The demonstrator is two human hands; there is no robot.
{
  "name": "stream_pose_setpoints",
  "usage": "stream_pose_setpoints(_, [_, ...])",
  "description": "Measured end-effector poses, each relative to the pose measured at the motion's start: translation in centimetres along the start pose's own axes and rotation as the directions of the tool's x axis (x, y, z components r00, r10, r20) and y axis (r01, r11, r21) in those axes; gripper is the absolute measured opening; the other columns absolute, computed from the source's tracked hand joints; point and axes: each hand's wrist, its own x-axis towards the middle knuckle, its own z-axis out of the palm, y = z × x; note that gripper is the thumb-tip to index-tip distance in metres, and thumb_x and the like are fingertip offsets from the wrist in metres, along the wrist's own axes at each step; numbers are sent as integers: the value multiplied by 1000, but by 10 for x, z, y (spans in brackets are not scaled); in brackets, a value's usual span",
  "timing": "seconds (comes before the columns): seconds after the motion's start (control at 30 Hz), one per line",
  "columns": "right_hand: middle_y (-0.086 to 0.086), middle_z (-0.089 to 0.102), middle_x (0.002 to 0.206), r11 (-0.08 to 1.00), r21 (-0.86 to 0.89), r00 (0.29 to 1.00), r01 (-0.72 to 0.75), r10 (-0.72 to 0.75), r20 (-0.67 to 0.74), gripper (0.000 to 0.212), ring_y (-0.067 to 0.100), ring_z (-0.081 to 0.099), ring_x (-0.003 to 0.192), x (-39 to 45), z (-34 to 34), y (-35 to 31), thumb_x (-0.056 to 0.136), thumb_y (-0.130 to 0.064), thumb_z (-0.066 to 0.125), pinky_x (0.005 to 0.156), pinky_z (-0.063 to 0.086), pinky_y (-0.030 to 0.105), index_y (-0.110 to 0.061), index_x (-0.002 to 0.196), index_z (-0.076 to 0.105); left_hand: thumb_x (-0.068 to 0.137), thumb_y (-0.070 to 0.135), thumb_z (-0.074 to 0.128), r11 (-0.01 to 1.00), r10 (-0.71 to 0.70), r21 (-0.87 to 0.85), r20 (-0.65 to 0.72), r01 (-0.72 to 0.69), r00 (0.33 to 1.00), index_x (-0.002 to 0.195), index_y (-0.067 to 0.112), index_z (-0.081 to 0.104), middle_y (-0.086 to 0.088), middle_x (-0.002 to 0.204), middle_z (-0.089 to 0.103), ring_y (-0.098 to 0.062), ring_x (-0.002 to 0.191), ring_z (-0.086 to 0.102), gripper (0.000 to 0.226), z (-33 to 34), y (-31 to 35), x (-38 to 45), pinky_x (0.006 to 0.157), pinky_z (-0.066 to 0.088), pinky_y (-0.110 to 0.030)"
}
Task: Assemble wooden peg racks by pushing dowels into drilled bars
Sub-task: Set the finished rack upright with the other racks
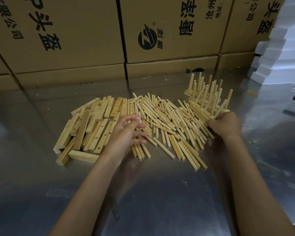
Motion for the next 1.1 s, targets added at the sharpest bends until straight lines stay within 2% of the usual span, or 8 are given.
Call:
stream_pose_setpoints(0.13, [-4, 53, 61, 999, 9, 997, -34, 34, -74, 21, 11, 45, 56, 1, 4, 3, 81, -17, 75, 47, 25, 20, -16, 64, 64, 97, 33, 63, 1000, -4, 14, 1, 4, 1000, 118, 25, 62, -6, 103, 76, -22, 88, 76, 22, 1, 1, 0, 70, 63, -37])
stream_pose_setpoints(0.23, [-4, 53, 61, 1000, 9, 997, -15, 15, -77, 30, 9, 46, 56, 1, 8, 5, 82, -19, 75, 47, 25, 20, -21, 58, 58, 98, 31, 62, 1000, -12, 14, -5, 12, 1000, 118, 24, 62, -7, 104, 75, -23, 88, 76, 21, 1, 2, -1, 69, 63, -36])
stream_pose_setpoints(0.37, [1, 61, 65, 1000, -4, 999, 27, -27, -17, 26, 19, 57, 65, 3, 9, 4, 81, -25, 77, 50, 31, 22, -19, 60, 62, 99, 29, 60, 1000, -18, 24, -7, 18, 1000, 118, 23, 61, -7, 105, 75, -22, 88, 75, 20, 1, 3, -1, 70, 63, -37])
stream_pose_setpoints(0.57, [9, 65, 71, 1000, -21, 1000, 13, -13, -1, 20, 26, 61, 72, 5, 4, 6, 76, -23, 77, 56, 36, 27, -12, 64, 65, 99, 29, 59, 999, -17, 35, -6, 17, 1000, 117, 24, 62, -6, 104, 75, -22, 88, 75, 19, 0, 2, -1, 69, 63, -35])
stream_pose_setpoints(0.73, [9, 62, 68, 997, -69, 998, -28, 24, -50, 21, 27, 58, 69, 7, 1, 10, 78, -21, 76, 50, 29, 23, -14, 64, 63, 100, 27, 58, 999, -20, 34, -18, 21, 1000, 113, 25, 63, -8, 104, 75, -24, 89, 75, 14, -1, 4, 0, 70, 64, -37])
stream_pose_setpoints(0.83, [10, 67, 79, 997, -73, 996, -3, -4, -89, 8, 26, 60, 76, 5, 7, 8, 82, -19, 75, 60, 38, 27, -11, 80, 73, 100, 26, 58, 999, -24, 34, -20, 25, 1000, 113, 25, 62, -9, 106, 74, -26, 91, 75, 13, 0, 4, -1, 73, 63, -39])
stream_pose_setpoints(0.9, [9, 67, 84, 998, -60, 990, 14, -22, -137, 10, 25, 56, 78, 3, 13, 8, 84, -21, 75, 68, 41, 32, -12, 88, 76, 101, 27, 58, 999, -26, 37, -18, 26, 1000, 114, 24, 62, -9, 107, 74, -26, 92, 75, 15, 1, 5, -1, 74, 63, -40])
stream_pose_setpoints(1.1, [14, 70, 95, 999, -50, 977, -18, 7, -211, 18, 34, 65, 93, 7, 23, 7, 88, -25, 71, 80, 54, 42, -9, 97, 72, 101, 27, 57, 998, -23, 53, -11, 24, 1000, 115, 25, 63, -8, 109, 73, -26, 94, 74, 15, -1, 6, -4, 80, 63, -45])
